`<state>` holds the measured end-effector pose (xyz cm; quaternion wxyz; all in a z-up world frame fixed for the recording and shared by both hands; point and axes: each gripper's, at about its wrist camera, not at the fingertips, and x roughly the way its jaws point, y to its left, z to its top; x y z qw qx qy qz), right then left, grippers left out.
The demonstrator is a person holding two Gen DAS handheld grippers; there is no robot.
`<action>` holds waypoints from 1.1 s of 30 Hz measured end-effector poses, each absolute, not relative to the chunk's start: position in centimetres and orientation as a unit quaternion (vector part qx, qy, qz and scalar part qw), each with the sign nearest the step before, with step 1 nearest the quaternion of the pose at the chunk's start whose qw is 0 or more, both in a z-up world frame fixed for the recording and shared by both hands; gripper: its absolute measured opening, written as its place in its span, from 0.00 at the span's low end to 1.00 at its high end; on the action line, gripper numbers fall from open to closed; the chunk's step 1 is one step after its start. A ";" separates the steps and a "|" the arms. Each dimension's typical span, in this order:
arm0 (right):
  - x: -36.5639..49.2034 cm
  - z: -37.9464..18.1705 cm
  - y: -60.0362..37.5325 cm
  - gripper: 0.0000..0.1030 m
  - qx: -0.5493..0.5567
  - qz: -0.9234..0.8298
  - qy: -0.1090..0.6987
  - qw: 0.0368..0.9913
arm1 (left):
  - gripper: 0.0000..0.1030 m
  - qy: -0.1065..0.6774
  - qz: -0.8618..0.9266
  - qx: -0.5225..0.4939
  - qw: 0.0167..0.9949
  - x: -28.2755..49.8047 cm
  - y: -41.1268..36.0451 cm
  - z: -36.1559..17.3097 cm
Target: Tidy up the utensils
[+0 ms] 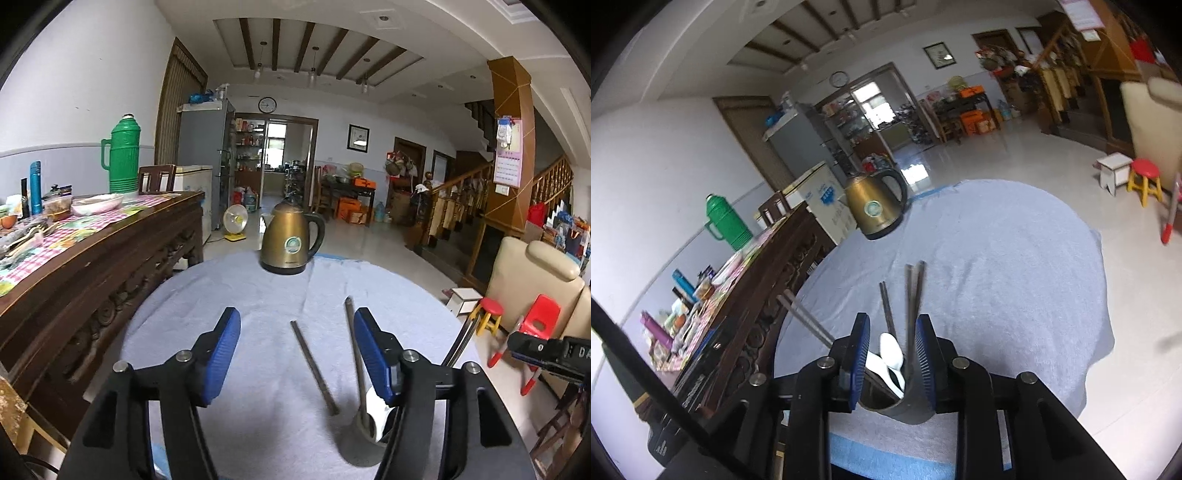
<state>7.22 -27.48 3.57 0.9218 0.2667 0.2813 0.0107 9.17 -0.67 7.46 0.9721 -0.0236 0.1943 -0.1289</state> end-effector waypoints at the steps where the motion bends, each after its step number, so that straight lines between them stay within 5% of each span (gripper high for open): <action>1: 7.2 3.3 -27.7 0.27 0.270 0.008 0.284 0.920 | 0.64 0.198 -0.124 -0.018 0.972 9.1 -0.6 7.3; 19: 7.5 -0.8 -27.2 0.28 0.289 -0.005 0.333 0.898 | 0.71 0.253 -0.036 0.066 0.965 8.1 1.1 5.0; 23: 7.5 -0.8 -26.4 0.48 0.289 0.000 0.331 0.898 | 0.72 0.265 -0.024 0.073 0.961 8.1 1.4 4.8; 33: 7.7 -1.5 -24.7 0.48 0.284 0.013 0.342 0.896 | 0.73 0.274 -0.002 0.090 0.958 7.5 2.0 4.6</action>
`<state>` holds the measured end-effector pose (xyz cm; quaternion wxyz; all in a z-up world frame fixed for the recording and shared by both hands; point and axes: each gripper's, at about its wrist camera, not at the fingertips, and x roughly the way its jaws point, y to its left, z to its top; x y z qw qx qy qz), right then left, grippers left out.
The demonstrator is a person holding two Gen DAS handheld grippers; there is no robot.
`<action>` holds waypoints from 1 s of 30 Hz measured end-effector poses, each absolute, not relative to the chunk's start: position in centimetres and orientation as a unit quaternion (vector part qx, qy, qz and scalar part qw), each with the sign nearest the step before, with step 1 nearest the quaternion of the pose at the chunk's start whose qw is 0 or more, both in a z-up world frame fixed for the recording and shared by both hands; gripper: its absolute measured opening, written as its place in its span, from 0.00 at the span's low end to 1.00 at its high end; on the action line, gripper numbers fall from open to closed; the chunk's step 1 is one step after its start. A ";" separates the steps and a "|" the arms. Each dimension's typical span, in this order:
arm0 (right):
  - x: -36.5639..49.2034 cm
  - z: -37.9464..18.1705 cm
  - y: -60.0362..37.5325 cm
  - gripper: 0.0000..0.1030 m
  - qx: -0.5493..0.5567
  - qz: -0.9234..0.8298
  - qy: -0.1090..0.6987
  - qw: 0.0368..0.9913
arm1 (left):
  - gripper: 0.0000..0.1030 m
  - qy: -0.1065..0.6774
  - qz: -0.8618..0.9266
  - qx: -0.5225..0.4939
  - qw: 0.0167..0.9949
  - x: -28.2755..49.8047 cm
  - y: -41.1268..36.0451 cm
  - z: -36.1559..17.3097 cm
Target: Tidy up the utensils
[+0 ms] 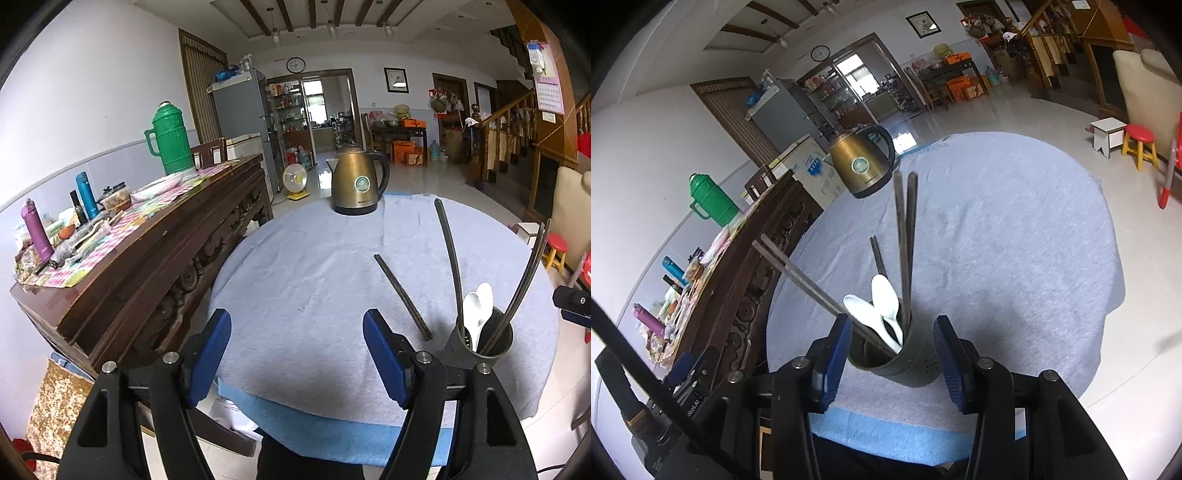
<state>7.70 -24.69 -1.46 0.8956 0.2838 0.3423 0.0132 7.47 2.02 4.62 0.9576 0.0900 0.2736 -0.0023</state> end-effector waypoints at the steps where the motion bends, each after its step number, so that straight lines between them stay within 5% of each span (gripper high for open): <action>1: 7.7 -1.6 -24.5 0.48 0.284 0.016 0.344 0.895 | 0.73 0.273 -0.001 0.092 0.957 7.3 2.0 4.6; 30: 3.1 -0.3 -24.5 0.48 0.298 0.038 0.313 0.901 | 0.73 0.300 0.014 0.106 0.948 4.1 2.0 6.2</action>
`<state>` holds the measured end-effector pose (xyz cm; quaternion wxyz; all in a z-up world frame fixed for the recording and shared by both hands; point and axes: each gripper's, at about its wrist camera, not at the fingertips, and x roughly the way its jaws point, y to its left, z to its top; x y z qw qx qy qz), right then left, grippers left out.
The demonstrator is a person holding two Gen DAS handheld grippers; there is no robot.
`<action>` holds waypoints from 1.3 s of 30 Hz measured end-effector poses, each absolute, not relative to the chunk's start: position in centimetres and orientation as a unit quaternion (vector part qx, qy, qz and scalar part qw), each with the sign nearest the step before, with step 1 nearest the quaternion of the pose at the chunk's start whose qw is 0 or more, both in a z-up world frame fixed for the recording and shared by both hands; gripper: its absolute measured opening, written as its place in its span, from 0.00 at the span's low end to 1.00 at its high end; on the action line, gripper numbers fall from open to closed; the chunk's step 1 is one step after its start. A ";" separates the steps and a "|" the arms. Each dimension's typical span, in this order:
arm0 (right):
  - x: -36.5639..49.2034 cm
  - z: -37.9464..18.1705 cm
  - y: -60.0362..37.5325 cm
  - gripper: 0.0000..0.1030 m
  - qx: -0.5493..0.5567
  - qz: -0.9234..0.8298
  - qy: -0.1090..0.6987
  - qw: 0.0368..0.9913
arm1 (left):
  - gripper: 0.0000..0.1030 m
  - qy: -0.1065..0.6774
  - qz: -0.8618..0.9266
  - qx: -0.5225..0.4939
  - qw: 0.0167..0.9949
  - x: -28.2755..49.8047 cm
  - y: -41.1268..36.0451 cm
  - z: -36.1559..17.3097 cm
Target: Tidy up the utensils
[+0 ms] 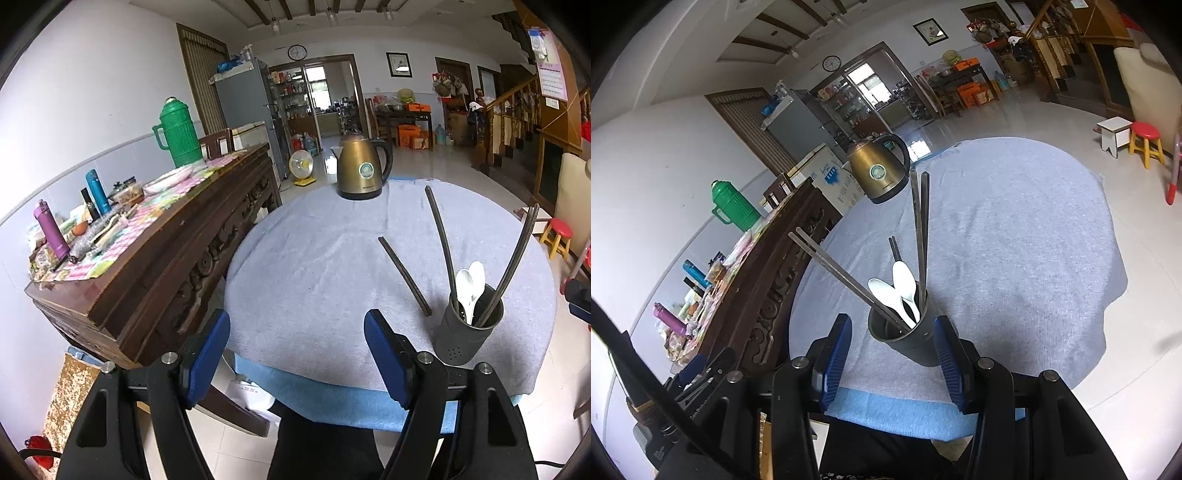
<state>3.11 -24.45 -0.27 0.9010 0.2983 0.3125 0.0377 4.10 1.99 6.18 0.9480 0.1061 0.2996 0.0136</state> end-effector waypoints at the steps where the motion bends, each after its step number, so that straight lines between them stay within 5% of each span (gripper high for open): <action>1: 3.0 -0.2 -24.4 0.48 0.298 0.039 0.312 0.901 | 0.73 0.297 0.014 0.107 0.949 3.9 2.0 6.4; 39: 1.3 0.6 -23.6 0.51 0.294 0.055 0.313 0.901 | 0.74 0.231 0.012 0.106 0.967 0.8 1.4 10.0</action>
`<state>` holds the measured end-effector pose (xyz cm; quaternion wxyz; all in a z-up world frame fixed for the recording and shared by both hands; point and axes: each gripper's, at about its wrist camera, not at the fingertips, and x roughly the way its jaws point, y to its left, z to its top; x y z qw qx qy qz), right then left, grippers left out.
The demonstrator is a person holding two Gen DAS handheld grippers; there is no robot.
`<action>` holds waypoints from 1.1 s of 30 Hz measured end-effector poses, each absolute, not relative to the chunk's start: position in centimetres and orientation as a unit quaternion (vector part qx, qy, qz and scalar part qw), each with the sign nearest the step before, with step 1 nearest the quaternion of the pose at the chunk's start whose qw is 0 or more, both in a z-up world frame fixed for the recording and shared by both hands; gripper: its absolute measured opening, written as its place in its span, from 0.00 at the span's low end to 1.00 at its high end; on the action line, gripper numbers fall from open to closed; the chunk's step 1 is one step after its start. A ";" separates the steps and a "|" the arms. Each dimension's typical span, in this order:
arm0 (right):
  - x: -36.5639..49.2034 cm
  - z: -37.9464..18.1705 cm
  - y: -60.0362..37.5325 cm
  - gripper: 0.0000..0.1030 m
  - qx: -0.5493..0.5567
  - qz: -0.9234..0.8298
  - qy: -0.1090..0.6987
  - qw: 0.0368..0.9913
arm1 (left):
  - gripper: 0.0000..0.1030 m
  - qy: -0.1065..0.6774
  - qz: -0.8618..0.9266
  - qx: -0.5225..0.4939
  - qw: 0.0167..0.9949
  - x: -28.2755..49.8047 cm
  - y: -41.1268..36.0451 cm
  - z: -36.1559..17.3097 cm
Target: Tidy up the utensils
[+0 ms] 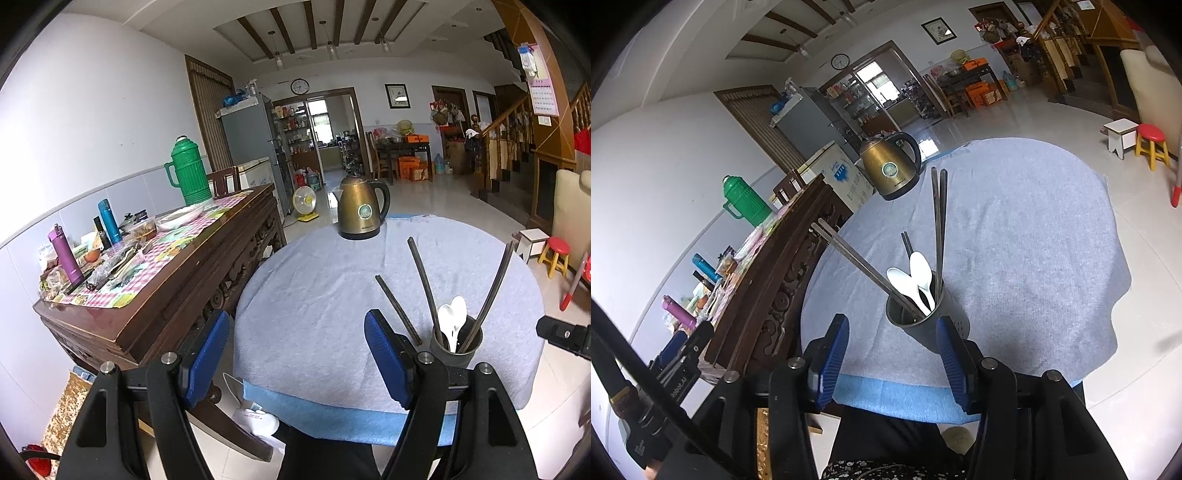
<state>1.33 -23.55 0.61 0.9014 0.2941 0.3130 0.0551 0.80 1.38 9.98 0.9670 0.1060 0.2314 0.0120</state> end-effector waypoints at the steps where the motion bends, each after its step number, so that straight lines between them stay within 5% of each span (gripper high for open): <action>1: 1.3 0.6 -23.5 0.51 0.293 0.055 0.314 0.901 | 0.74 0.231 0.012 0.105 0.967 0.8 1.3 10.0; 33: 0.8 1.2 -21.7 0.51 0.273 0.085 0.327 0.901 | 0.74 0.223 0.011 0.085 0.971 0.0 0.7 10.5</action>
